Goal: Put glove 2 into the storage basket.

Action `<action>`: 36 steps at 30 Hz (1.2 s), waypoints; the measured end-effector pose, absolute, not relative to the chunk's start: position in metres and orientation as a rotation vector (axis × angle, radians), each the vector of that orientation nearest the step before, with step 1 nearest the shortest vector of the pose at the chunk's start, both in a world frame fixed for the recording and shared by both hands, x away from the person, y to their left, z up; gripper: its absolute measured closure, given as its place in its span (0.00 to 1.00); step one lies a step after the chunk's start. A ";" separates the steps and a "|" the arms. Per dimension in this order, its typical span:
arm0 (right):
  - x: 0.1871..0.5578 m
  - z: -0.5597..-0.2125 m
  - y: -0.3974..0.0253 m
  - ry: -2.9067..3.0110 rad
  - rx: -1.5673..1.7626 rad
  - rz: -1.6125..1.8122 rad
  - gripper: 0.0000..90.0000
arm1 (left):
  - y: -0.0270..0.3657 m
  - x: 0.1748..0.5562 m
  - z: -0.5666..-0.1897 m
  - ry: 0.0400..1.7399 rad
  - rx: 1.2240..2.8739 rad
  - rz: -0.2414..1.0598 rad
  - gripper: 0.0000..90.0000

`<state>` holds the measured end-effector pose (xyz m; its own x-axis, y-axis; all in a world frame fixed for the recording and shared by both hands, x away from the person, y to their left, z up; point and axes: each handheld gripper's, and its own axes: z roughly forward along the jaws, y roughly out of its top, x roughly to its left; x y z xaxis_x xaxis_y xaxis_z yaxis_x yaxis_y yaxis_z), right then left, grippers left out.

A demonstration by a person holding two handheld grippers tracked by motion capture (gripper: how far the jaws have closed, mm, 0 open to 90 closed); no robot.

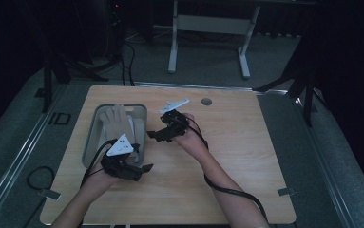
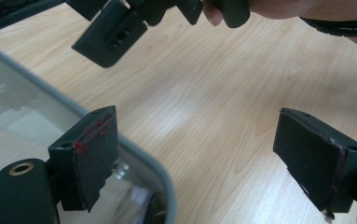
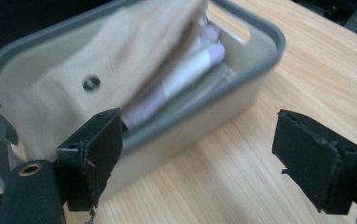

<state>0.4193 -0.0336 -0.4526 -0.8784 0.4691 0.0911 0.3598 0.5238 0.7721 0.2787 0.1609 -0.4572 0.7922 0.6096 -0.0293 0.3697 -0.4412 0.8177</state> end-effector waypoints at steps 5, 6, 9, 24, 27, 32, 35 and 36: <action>0.413 -0.460 -0.050 2.629 0.722 1.270 0.18 | 0.148 0.278 -0.459 0.694 2.085 0.327 0.16; 0.412 -0.461 -0.053 2.629 0.724 1.273 0.18 | 0.145 0.277 -0.459 0.689 2.087 0.323 0.16; 0.410 -0.465 -0.062 2.627 0.726 1.260 0.18 | 0.138 0.275 -0.460 0.666 2.088 0.304 0.16; 0.393 -0.491 -0.104 2.629 0.774 1.255 0.18 | 0.100 0.271 -0.483 0.585 2.120 0.212 0.16; 0.390 -0.498 -0.113 2.630 0.784 1.254 0.18 | 0.093 0.271 -0.489 0.573 2.123 0.195 0.16; 0.385 -0.507 -0.127 2.631 0.798 1.259 0.18 | 0.084 0.271 -0.499 0.553 2.128 0.174 0.16; 0.380 -0.512 -0.134 2.629 0.790 1.282 0.18 | 0.079 0.271 -0.506 0.547 2.132 0.158 0.16; 0.378 -0.514 -0.136 2.630 0.787 1.280 0.18 | 0.078 0.271 -0.508 0.544 2.134 0.156 0.16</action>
<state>0.3780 -0.1365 -0.5141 -0.8590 0.4976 0.1208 0.4021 0.5095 0.7607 0.2711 0.0775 -0.5084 0.8952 0.4368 -0.0889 0.3229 -0.4979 0.8049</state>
